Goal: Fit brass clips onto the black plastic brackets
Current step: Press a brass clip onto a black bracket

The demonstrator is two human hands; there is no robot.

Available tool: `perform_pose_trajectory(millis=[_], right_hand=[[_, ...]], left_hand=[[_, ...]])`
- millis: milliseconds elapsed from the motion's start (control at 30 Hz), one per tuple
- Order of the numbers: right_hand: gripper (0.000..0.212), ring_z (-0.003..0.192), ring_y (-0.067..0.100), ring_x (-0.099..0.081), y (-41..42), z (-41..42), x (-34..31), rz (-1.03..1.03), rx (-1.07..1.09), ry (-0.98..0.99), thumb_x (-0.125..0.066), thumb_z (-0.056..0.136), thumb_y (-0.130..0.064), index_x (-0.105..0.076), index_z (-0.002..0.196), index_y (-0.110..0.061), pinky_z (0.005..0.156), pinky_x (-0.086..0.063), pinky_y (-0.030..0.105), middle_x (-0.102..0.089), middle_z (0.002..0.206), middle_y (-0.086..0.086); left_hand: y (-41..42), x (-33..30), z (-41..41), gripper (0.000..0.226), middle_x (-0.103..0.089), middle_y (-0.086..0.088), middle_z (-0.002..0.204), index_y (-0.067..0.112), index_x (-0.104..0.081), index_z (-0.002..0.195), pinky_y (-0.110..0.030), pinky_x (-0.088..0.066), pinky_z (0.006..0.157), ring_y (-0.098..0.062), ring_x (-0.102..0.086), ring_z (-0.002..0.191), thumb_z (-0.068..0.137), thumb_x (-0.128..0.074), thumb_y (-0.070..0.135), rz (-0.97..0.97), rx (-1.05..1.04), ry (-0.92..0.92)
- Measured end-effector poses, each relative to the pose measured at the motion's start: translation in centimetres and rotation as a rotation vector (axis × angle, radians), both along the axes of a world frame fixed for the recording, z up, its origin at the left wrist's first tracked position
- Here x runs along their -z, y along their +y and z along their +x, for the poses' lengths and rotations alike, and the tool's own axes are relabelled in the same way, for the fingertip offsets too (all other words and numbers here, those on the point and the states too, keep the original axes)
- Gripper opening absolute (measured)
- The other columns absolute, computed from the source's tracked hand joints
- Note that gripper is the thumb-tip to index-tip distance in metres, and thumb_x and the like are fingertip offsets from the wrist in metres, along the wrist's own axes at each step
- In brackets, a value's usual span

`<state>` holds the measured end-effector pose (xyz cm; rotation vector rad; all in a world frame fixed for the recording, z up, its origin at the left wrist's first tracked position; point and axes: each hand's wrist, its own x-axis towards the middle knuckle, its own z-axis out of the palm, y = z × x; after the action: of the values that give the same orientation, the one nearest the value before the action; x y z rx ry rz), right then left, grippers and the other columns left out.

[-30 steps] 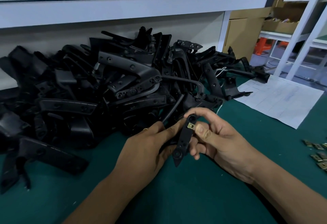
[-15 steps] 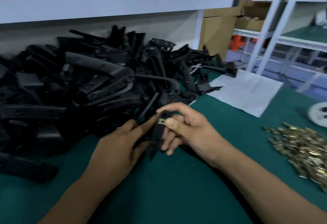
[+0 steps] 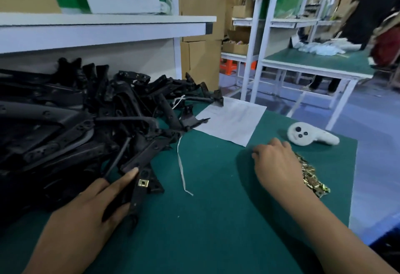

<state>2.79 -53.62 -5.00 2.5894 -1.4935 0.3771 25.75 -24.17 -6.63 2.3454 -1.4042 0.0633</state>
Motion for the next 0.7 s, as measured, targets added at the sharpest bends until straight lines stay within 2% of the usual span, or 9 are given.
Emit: perform_pose_trajectory(millis=[67, 133, 267, 333, 367, 433, 500, 567, 700], right_hand=[[0.026, 0.098, 0.028, -0.048, -0.2, 0.5, -0.4, -0.014, -0.019, 0.042, -0.051, 0.102, -0.022, -0.074, 0.109, -0.029, 0.079, -0.042, 0.036, -0.059, 0.103, 0.004], [0.023, 0.096, 0.027, -0.049, -0.1, 1.0, -0.7, -0.004, -0.048, 0.038, -0.057, 0.097, -0.014, -0.075, 0.104, -0.026, 0.079, -0.045, 0.036, -0.06, 0.1, 0.003], [0.019, 0.095, 0.027, -0.052, 0.7, 1.8, -0.1, 0.019, -0.124, 0.013, -0.056, 0.091, 0.001, -0.065, 0.098, -0.015, 0.078, -0.045, 0.039, -0.063, 0.098, 0.005], [0.017, 0.091, 0.028, -0.055, 1.4, 2.6, 0.1, 0.049, -0.23, -0.151, -0.058, 0.092, 0.002, -0.061, 0.097, -0.014, 0.072, -0.042, 0.04, -0.061, 0.092, 0.005], [0.017, 0.087, 0.026, -0.057, 2.0, 3.2, -0.1, 0.116, -0.301, -0.308, -0.06, 0.095, 0.001, -0.06, 0.095, -0.015, 0.071, -0.043, 0.039, -0.062, 0.089, 0.003], [0.016, 0.078, 0.018, -0.063, 4.0, 5.3, -1.0, 0.428, -0.451, -0.706, -0.064, 0.098, -0.003, -0.064, 0.093, -0.018, 0.069, -0.05, 0.033, -0.068, 0.081, -0.001], [0.017, 0.07, 0.014, -0.068, 6.5, 8.1, -2.2, 0.802, -0.621, -0.963, -0.066, 0.099, -0.003, -0.071, 0.093, -0.018, 0.067, -0.054, 0.025, -0.073, 0.077, 0.001], [0.013, 0.075, 0.016, -0.072, 8.7, 10.9, -2.6, 1.09, -0.746, -1.075, -0.067, 0.099, -0.003, -0.075, 0.098, -0.013, 0.073, -0.057, 0.021, -0.074, 0.081, 0.005], [0.011, 0.088, 0.024, -0.073, 12.2, 14.3, -0.7, 1.471, -0.768, -1.288, -0.068, 0.096, -0.001, -0.075, 0.103, -0.005, 0.084, -0.059, 0.028, -0.072, 0.089, 0.012]], left_hand=[[-0.1, 0.0, -0.1, 0.074, -0.048, 0.026, 0.093, 0.072, -0.023, 0.147, -0.015, -0.039, 0.049, 0.002, -0.056, 0.069, 0.088, -0.063, 0.054, -0.004, -0.022, -0.045], [-0.1, 0.1, -0.2, 0.076, -0.048, 0.024, 0.094, 0.067, -0.022, 0.149, -0.017, -0.04, 0.048, 0.001, -0.055, 0.069, 0.092, -0.067, 0.049, -0.017, -0.024, -0.075], [-0.1, 0.4, -0.2, 0.072, -0.04, 0.025, 0.098, 0.073, 0.004, 0.145, -0.02, -0.043, 0.053, -0.002, -0.052, 0.074, 0.098, -0.048, 0.058, -0.017, -0.057, -0.116], [-0.1, 0.3, -0.1, 0.074, -0.042, 0.021, 0.098, 0.072, 0.007, 0.145, -0.019, -0.043, 0.052, -0.003, -0.052, 0.071, 0.098, -0.049, 0.056, -0.027, -0.072, -0.11], [-0.1, 0.2, -0.2, 0.075, -0.043, 0.02, 0.097, 0.072, 0.008, 0.146, -0.02, -0.044, 0.051, -0.004, -0.052, 0.069, 0.098, -0.048, 0.056, -0.039, -0.092, -0.105], [0.0, -0.1, -0.4, 0.071, -0.044, 0.018, 0.098, 0.068, 0.006, 0.15, -0.023, -0.046, 0.049, -0.007, -0.052, 0.063, 0.095, -0.038, 0.063, -0.091, -0.148, -0.096], [0.0, -0.4, -0.3, 0.072, -0.045, 0.016, 0.103, 0.063, 0.01, 0.155, -0.024, -0.047, 0.047, -0.008, -0.051, 0.06, 0.09, -0.02, 0.068, -0.114, -0.219, -0.106], [0.1, -0.3, -0.2, 0.072, -0.046, 0.013, 0.105, 0.06, 0.02, 0.153, -0.024, -0.044, 0.045, -0.008, -0.05, 0.059, 0.089, -0.012, 0.068, -0.103, -0.254, -0.136], [0.5, -0.2, 0.2, 0.07, -0.05, 0.008, 0.099, 0.056, 0.012, 0.158, -0.025, -0.037, 0.04, -0.007, -0.047, 0.056, 0.095, -0.018, 0.066, -0.177, -0.321, -0.114]])
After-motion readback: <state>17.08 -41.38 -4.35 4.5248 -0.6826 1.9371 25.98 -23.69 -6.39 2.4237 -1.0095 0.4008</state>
